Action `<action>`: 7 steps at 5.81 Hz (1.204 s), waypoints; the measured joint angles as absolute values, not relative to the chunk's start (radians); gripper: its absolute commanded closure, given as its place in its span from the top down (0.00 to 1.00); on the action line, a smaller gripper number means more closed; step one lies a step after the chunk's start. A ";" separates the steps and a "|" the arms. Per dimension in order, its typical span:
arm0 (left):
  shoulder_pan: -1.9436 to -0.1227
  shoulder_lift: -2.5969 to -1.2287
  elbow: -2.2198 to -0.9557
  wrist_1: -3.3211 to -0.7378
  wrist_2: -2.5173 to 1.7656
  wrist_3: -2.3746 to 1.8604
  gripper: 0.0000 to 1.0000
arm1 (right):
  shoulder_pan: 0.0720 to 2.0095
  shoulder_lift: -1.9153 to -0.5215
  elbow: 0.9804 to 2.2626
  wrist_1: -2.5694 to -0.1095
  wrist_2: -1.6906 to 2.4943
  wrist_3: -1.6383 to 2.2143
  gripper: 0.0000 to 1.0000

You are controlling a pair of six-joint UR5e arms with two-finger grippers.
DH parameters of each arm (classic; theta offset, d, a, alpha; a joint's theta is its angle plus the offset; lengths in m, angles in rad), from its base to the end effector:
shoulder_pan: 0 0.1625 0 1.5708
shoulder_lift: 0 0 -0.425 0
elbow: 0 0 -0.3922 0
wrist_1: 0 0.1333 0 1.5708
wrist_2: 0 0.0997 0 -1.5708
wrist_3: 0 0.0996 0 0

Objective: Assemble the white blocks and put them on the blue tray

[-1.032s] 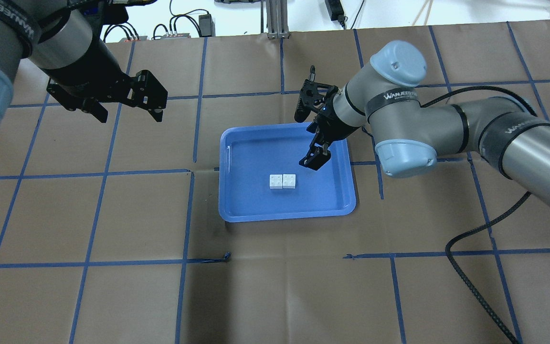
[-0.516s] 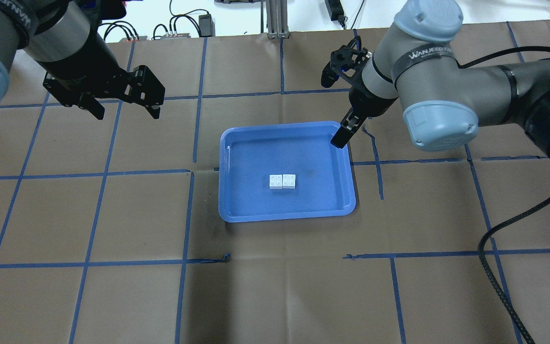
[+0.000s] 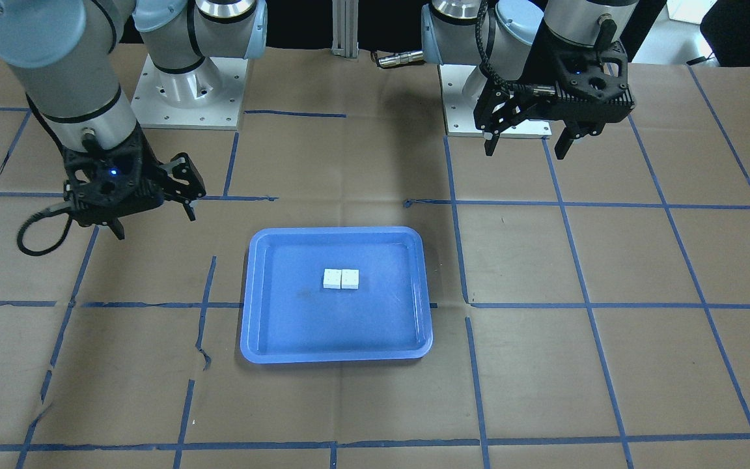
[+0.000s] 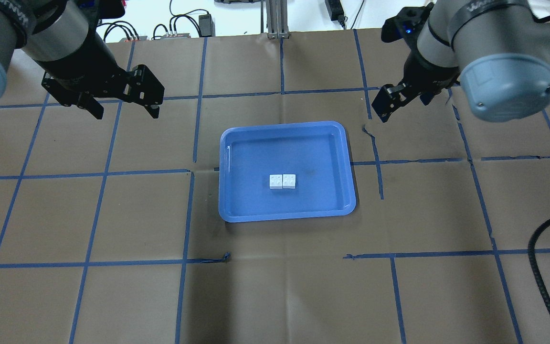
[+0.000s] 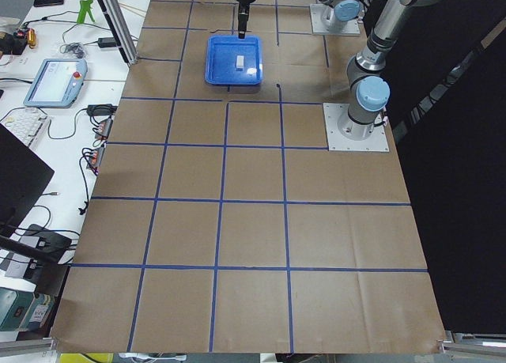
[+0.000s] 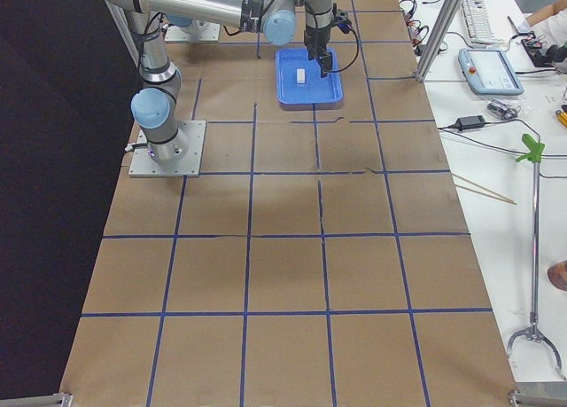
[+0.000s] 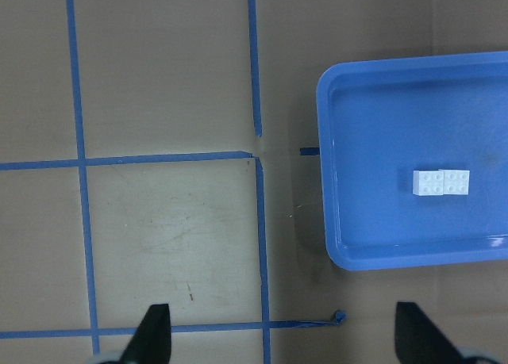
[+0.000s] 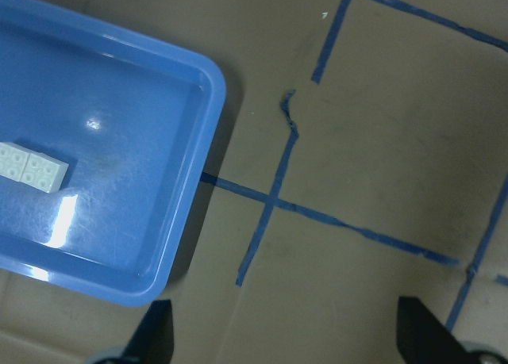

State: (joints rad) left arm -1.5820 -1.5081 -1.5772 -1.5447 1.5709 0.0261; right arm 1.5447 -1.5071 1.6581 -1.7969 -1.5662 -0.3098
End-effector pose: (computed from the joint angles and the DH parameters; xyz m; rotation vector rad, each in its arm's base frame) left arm -0.1386 -0.4710 0.5177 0.0585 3.1377 -0.1293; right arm 0.1201 -0.5250 0.4358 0.4430 -3.0999 0.1172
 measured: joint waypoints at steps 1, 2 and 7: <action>-1.582 -1.507 -1.577 -1.545 1.571 0.026 0.99 | 1.535 -1.523 1.590 -1.671 -1.585 -0.186 1.00; -1.582 -1.506 -1.577 -1.545 1.571 0.026 0.99 | 1.534 -1.543 1.539 -1.557 -1.585 -0.064 1.00; -1.582 -1.502 -1.577 -1.544 1.571 0.026 0.99 | 1.577 -1.569 1.514 -1.485 -1.576 0.075 1.00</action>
